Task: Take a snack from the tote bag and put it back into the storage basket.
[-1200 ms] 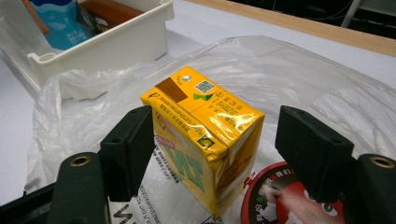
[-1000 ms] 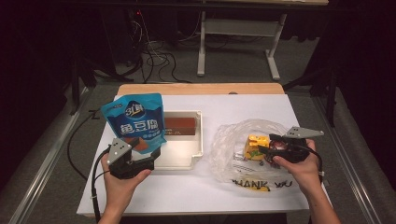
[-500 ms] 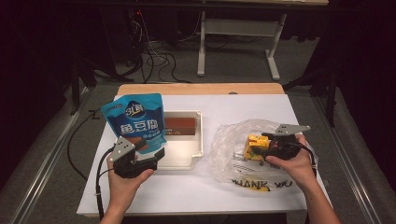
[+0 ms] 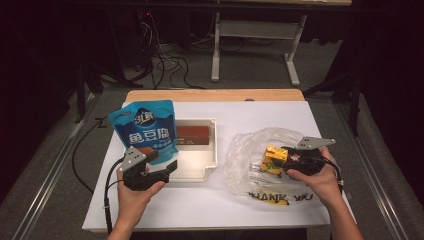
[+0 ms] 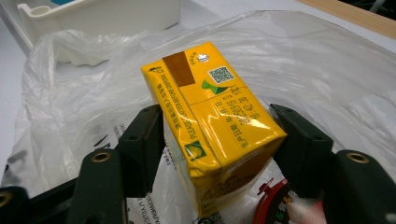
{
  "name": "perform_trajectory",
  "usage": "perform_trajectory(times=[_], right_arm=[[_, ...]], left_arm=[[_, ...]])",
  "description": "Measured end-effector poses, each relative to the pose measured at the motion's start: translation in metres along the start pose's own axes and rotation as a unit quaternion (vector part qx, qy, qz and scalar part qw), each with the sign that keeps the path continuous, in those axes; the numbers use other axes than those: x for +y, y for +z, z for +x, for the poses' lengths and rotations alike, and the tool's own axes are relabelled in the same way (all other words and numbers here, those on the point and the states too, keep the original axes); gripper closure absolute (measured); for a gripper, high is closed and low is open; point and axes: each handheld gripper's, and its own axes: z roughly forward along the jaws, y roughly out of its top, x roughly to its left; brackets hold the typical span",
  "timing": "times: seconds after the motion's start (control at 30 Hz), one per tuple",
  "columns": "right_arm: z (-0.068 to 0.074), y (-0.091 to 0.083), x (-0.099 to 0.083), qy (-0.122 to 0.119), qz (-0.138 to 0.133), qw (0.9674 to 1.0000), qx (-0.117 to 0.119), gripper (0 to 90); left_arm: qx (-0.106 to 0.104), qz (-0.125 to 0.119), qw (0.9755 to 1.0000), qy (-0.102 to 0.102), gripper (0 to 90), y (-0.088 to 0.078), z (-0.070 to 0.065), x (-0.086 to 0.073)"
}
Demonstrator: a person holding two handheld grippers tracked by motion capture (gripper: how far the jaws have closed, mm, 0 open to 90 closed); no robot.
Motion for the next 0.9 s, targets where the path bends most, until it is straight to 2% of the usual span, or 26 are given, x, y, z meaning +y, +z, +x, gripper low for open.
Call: perform_trajectory(times=[0.13,0.2,0.33,0.43,0.53,0.6,0.63,0.77,0.9], right_arm=[[0.0,-0.002,-0.003,0.004,-0.006,0.9998,0.021,41.7],[-0.001,0.002,-0.004,0.008,0.001,0.9998,0.018,38.9],[-0.001,0.013,-0.007,0.009,0.013,0.9998,0.016,39.4],[0.0,0.015,-0.006,0.011,0.016,0.9997,0.013,39.4],[0.002,0.014,-0.008,0.004,0.013,0.9997,0.022,50.5],[0.002,0.014,-0.008,0.006,0.012,0.9995,0.028,50.6],[0.004,0.014,-0.009,-0.001,0.008,0.9997,0.025,50.8],[0.006,0.014,-0.009,0.001,0.006,0.9998,0.02,50.8],[0.004,0.017,-0.009,0.022,-0.013,0.9993,0.026,47.3]], left_arm=[[-0.001,0.003,1.0,0.001,21.2,0.001,0.0,0.0],[-0.002,0.004,1.0,0.001,21.2,0.001,0.0,-0.001],[-0.002,0.005,1.0,0.003,21.2,0.001,-0.001,-0.001],[-0.003,0.004,1.0,0.002,21.4,0.001,-0.001,-0.001],[-0.009,0.007,0.9999,0.004,21.7,0.002,-0.003,-0.001],[-0.011,0.008,0.9999,0.008,21.8,0.003,-0.004,-0.002],[-0.013,0.009,0.9998,0.009,21.9,0.004,-0.005,-0.002],[-0.018,0.012,0.9997,0.013,21.9,0.006,-0.008,-0.003],[-0.02,0.013,0.9996,0.012,21.9,0.007,-0.009,-0.003]])
